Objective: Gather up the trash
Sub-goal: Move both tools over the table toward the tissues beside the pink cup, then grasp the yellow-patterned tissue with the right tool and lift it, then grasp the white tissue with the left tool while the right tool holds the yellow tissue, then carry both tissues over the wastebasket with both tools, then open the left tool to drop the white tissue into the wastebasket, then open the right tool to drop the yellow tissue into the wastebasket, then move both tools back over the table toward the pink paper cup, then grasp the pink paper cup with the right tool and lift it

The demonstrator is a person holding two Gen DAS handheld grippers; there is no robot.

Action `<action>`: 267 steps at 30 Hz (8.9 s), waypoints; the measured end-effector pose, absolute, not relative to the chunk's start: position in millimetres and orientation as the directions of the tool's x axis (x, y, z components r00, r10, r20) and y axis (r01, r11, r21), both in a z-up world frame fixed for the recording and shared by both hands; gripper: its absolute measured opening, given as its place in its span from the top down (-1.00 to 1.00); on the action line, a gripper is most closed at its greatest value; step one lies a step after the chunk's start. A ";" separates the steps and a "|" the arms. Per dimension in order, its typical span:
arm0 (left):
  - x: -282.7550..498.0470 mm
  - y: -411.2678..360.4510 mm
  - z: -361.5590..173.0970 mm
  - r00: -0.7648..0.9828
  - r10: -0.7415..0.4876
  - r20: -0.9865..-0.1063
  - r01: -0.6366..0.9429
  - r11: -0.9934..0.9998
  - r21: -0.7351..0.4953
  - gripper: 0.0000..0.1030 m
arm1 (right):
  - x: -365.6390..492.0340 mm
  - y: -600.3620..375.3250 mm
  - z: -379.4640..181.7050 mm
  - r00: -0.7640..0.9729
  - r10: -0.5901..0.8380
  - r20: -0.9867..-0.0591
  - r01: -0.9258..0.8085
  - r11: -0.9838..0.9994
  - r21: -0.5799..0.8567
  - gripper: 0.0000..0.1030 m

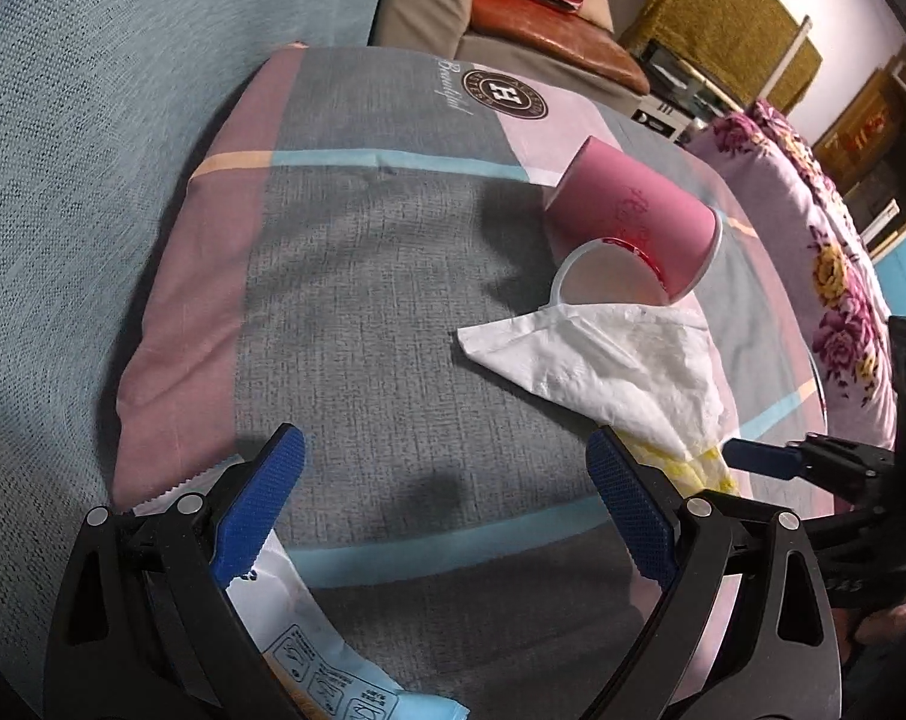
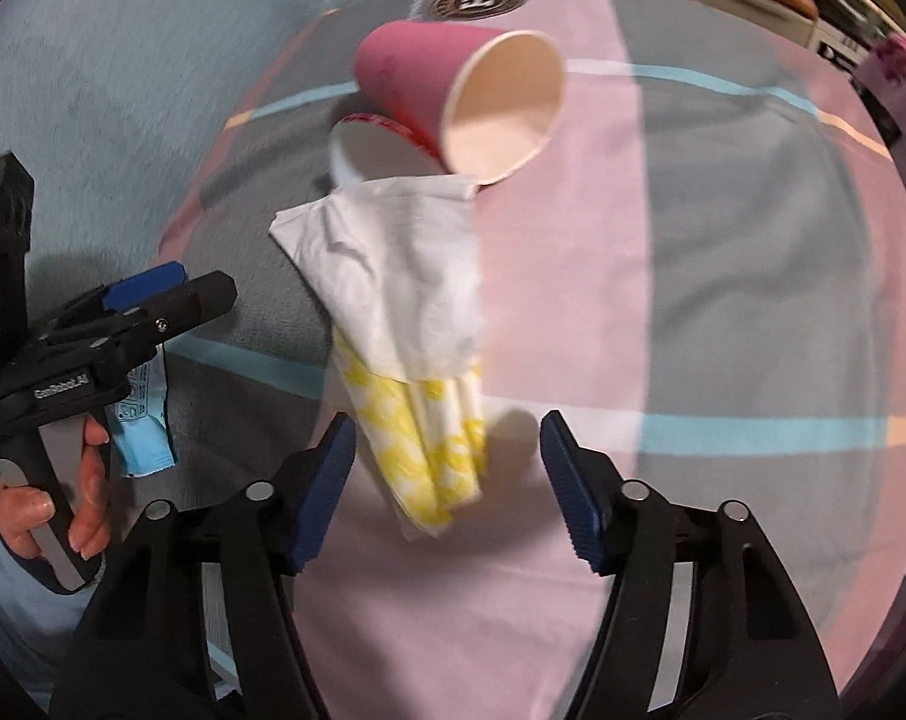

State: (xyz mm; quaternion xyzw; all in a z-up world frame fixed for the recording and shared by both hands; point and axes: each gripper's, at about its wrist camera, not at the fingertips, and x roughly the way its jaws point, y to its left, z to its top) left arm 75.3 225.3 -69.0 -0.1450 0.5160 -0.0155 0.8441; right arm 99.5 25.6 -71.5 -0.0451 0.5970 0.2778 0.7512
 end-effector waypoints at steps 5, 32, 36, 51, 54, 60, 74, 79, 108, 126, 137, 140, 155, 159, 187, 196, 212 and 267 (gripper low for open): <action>77.0 227.3 -69.0 0.470 -0.187 -0.863 -0.112 0.957 -0.268 -0.84 | 93.8 38.2 -72.6 0.165 0.320 -0.933 -0.528 0.828 0.190 0.65; 117.1 72.1 -62.3 0.468 -0.264 -0.843 0.215 0.960 -0.181 -0.61 | 96.9 -123.3 -56.0 0.148 0.409 -0.900 -0.314 0.883 0.349 0.87; 128.5 55.3 -73.9 0.421 -0.262 -0.868 0.203 0.960 -0.191 -0.14 | 95.4 -131.1 -59.0 0.139 0.428 -0.893 -0.312 0.875 0.371 0.87; 143.7 8.4 -84.6 0.418 -0.129 -0.899 0.232 0.972 -0.031 -0.14 | 97.4 -160.3 -60.0 0.157 0.480 -0.863 -0.280 0.860 0.428 0.87; 145.8 2.2 -86.4 0.419 -0.102 -0.902 0.242 0.970 0.002 -0.14 | 99.6 -183.6 -54.5 0.195 0.486 -0.852 -0.238 0.866 0.440 0.87; 150.4 1.3 -86.9 0.411 -0.096 -0.907 0.232 0.973 0.002 -0.14 | 104.5 -224.7 -44.9 0.270 0.481 -0.834 -0.158 0.876 0.455 0.87; 150.4 -51.2 -80.9 0.356 -0.207 -0.911 0.471 0.882 -0.016 -0.77 | 114.3 -281.7 -40.1 0.340 0.478 -0.810 -0.060 0.871 0.489 0.87; 153.8 -62.9 -95.5 0.296 -0.195 -0.935 0.486 0.874 -0.029 -0.91 | 120.0 -283.7 -40.2 0.348 0.471 -0.810 -0.051 0.873 0.486 0.87; 147.2 -116.0 -27.4 0.429 -0.320 -0.845 0.371 0.915 -0.158 0.69 | 112.4 -335.3 -20.2 0.493 0.390 -0.778 0.030 0.886 0.463 0.87; 171.9 -236.3 -26.4 0.366 -0.390 -0.845 0.501 0.848 -0.174 0.68 | 102.5 -426.3 -13.5 0.574 0.278 -0.770 0.155 0.887 0.435 0.87; 178.8 -266.6 -35.9 0.327 -0.404 -0.855 0.538 0.823 -0.183 0.63 | 108.4 -441.8 -20.0 0.565 0.265 -0.782 0.178 0.886 0.429 0.87; 180.4 -265.8 -37.5 0.335 -0.398 -0.854 0.528 0.830 -0.179 -0.02 | 112.1 -440.6 -21.7 0.556 0.263 -0.789 0.180 0.888 0.423 0.87; 189.2 -232.3 -47.7 0.344 -0.369 -0.863 0.452 0.871 -0.193 -0.79 | 127.4 -423.9 -31.0 0.516 0.251 -0.819 0.186 0.901 0.393 0.86; 187.7 -223.2 -48.9 0.341 -0.370 -0.864 0.445 0.873 -0.198 -0.79 | 129.9 -418.7 -32.3 0.508 0.245 -0.826 0.185 0.905 0.383 0.84; 177.2 -154.0 -43.6 0.349 -0.383 -0.855 0.354 0.899 -0.257 -0.85 | 138.3 -384.9 -35.0 0.438 0.211 -0.874 0.249 0.905 0.343 -0.51; 167.2 -121.0 -33.6 0.373 -0.391 -0.841 0.317 0.906 -0.281 -0.87 | 136.9 -342.5 -22.2 0.419 0.216 -0.882 0.179 0.932 0.314 -0.51; 147.5 -30.7 -28.8 0.433 -0.393 -0.811 0.188 0.920 -0.345 -0.89 | 140.4 -247.1 -2.5 0.373 0.231 -0.899 0.027 0.966 0.259 -0.61; 125.3 206.6 -69.7 0.518 -0.196 -0.833 -0.017 0.971 -0.240 -0.89 | 253.4 81.8 -52.8 -0.083 0.307 -0.948 -0.636 0.716 0.288 -0.25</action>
